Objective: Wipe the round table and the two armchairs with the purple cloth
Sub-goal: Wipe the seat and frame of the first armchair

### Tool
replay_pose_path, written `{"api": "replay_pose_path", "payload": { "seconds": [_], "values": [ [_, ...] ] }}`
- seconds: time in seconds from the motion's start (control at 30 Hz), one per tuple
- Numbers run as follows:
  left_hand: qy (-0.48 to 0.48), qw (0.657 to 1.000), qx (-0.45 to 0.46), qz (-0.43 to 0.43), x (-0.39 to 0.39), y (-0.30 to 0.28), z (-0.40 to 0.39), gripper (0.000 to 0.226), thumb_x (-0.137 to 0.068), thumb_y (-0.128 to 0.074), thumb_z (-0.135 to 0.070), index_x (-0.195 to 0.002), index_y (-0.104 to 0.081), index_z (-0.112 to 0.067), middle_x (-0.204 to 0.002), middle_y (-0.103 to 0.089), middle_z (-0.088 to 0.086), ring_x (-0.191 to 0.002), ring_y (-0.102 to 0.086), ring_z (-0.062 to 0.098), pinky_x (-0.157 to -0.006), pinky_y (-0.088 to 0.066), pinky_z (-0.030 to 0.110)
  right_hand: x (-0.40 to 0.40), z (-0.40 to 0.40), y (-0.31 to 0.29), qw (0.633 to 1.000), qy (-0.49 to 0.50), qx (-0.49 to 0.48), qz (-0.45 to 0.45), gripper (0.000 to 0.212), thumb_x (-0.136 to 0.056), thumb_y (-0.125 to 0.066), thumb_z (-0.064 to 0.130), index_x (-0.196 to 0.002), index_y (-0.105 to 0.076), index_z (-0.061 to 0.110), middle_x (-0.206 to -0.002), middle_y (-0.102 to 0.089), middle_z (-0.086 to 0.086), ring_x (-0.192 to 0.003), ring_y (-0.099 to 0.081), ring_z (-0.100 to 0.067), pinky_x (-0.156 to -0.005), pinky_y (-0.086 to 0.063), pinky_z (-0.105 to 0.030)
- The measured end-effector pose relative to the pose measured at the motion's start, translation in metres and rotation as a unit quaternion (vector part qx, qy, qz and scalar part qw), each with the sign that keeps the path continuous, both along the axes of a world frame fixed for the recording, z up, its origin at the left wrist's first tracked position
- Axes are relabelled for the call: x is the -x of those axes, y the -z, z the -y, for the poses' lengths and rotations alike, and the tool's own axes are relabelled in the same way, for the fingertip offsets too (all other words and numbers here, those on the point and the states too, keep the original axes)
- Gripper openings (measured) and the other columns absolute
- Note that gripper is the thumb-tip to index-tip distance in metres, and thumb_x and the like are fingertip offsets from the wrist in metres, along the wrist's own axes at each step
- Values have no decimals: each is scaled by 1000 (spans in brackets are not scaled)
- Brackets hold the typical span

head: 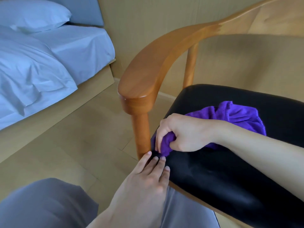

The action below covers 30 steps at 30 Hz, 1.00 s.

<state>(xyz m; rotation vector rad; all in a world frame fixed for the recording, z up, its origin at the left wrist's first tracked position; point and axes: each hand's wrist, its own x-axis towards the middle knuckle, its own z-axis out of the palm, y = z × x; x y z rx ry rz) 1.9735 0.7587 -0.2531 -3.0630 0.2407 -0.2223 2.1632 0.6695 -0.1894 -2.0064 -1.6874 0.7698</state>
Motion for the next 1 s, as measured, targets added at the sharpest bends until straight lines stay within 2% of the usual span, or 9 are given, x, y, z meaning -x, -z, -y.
{"api": "replay_pose_path", "payload": {
  "seconds": [0.13, 0.23, 0.4, 0.5, 0.63, 0.73, 0.83, 0.93, 1.0],
  "values": [
    [-26, 999, 15, -23, 4, 3, 4, 46, -79, -39, -19, -98, -81, -13, -111, -74, 11, -99, -73, 19, -80, -60, 37, -14, -10, -1, 989, 110, -69, -67, 36, -82, -56, -5, -104, -74, 16, -84, -73, 13, -76, -67, -2, -75, -54, -24],
    [-29, 998, 43, -36, 9, 4, 3, 48, -77, -41, -20, -103, -80, -13, -118, -71, 11, -102, -72, 19, -81, -60, 33, -5, -32, 8, 987, 135, -86, 20, 34, -86, -60, 0, -116, -66, 14, -111, -69, 4, -103, -63, -12, -96, -49, -33],
    [-41, 994, 69, -75, 26, 5, -9, 59, -72, -47, -22, -128, -68, -20, -142, -57, 4, -116, -64, 17, -92, -55, 40, 14, -35, 10, 993, 75, 13, 93, 16, -89, -58, 8, -91, -69, 20, -87, -69, 1, -86, -63, -19, -84, -53, -42],
    [-34, 992, 77, -95, 29, 4, -11, 70, -66, -64, -22, -136, -61, -23, -149, -50, 1, -127, -58, 15, -99, -51, 46, 25, -24, 12, 984, 30, 10, 174, 11, -88, -56, 11, -88, -64, 18, -86, -65, 3, -89, -58, -21, -90, -46, -42],
    [-33, 991, 74, -110, 28, -5, -9, 70, -62, -72, -28, -132, -65, -27, -144, -55, -1, -125, -58, 11, -103, -47, 34, 25, -6, 16, 980, 1, -34, 198, 12, -88, -54, 9, -84, -58, 20, -89, -56, 12, -99, -53, -19, -89, -44, -43],
    [-59, 987, 119, -92, 28, -9, -8, 71, -78, -59, -27, -147, -45, -36, -155, -36, -10, -140, -42, 17, -115, -14, 18, 22, 8, 14, 983, -7, -38, 181, 22, -88, -56, 7, -98, -68, 24, -108, -66, 13, -113, -52, -14, -95, -44, -39],
    [-60, 984, 160, -53, 35, 2, -13, 69, -94, -38, -27, -156, -12, -40, -158, 0, -18, -151, -6, 15, -104, 18, 11, 18, 27, 5, 988, -25, -1, 151, 38, -81, -55, 6, -105, -74, 28, -112, -67, 19, -113, -52, -6, -94, -46, -30],
    [-65, 985, 147, -65, 37, -3, -14, 64, -87, -53, -26, -149, -42, -30, -155, -30, -9, -143, -35, 15, -111, 4, 16, 9, 45, -11, 994, 2, 32, 104, 37, -76, -55, 15, -100, -75, 34, -106, -68, 26, -111, -58, -1, -91, -42, -11],
    [-62, 986, 135, -75, 37, -11, -13, 57, -77, -64, -27, -134, -61, -25, -144, -49, -6, -129, -53, 12, -114, -9, 17, 1, 49, -15, 994, 65, -44, 70, 32, -81, -65, 15, -106, -75, 32, -110, -69, 23, -112, -61, -2, -93, -45, -14]
  ]
}}
